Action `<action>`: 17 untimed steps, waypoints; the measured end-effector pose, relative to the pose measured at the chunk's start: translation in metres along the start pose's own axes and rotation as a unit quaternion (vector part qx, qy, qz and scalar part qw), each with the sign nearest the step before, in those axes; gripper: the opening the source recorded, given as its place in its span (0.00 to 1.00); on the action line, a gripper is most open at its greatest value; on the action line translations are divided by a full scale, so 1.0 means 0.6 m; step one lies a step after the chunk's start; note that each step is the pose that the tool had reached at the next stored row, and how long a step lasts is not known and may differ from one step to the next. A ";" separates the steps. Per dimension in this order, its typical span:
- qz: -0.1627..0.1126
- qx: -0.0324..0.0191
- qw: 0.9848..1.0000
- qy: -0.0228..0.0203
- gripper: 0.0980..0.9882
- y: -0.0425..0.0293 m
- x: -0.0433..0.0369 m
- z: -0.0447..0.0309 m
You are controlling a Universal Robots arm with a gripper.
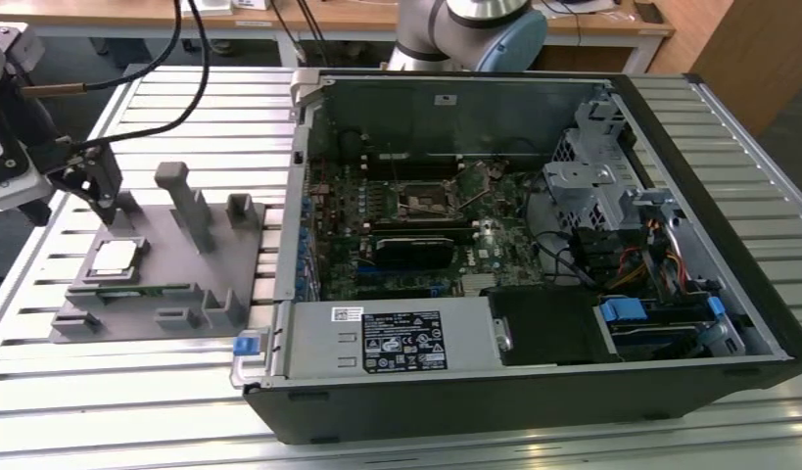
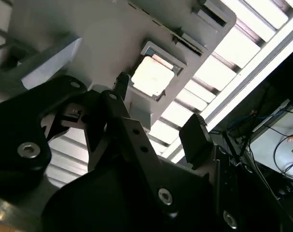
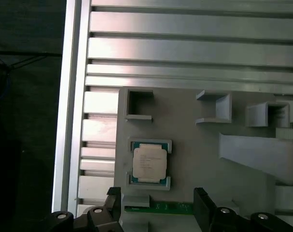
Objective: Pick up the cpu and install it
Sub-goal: 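Pick up the cpu and move it towards the insertion slot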
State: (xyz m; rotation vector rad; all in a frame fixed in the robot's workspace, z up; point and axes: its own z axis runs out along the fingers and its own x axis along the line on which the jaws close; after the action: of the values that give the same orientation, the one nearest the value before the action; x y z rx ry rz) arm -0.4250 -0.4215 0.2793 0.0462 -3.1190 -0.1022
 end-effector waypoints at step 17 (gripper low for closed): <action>0.000 0.000 1.000 0.000 0.68 -0.001 0.000 0.011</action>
State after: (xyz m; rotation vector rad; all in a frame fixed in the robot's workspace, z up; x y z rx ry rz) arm -0.4251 -0.4215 0.2728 0.0462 -3.1193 -0.1024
